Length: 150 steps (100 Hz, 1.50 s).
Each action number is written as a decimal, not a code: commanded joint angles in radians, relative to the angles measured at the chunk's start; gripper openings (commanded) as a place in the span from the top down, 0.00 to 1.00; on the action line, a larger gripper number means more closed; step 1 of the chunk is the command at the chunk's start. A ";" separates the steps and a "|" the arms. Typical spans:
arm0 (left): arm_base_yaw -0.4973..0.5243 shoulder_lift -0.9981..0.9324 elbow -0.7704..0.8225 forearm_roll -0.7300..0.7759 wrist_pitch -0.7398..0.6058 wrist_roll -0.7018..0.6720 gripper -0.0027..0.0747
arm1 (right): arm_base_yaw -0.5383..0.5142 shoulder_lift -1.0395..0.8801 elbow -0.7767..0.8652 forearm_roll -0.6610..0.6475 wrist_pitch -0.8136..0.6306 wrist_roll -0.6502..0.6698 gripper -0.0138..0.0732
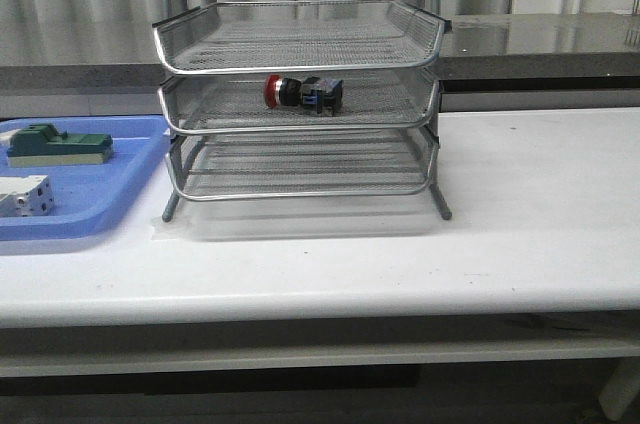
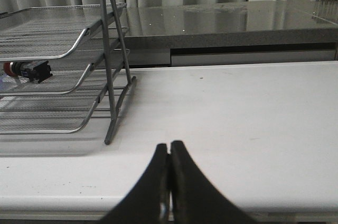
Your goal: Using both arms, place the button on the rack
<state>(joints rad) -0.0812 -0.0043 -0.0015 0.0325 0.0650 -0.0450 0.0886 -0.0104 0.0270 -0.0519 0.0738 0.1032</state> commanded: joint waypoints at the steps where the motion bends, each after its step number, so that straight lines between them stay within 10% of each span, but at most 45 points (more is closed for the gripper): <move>1: 0.003 -0.035 0.007 -0.013 -0.097 -0.009 0.99 | -0.007 -0.014 -0.017 -0.003 -0.085 -0.005 0.91; 150: 0.070 -0.035 0.050 -0.038 -0.154 -0.009 0.99 | -0.007 -0.012 -0.017 -0.003 -0.085 -0.005 0.91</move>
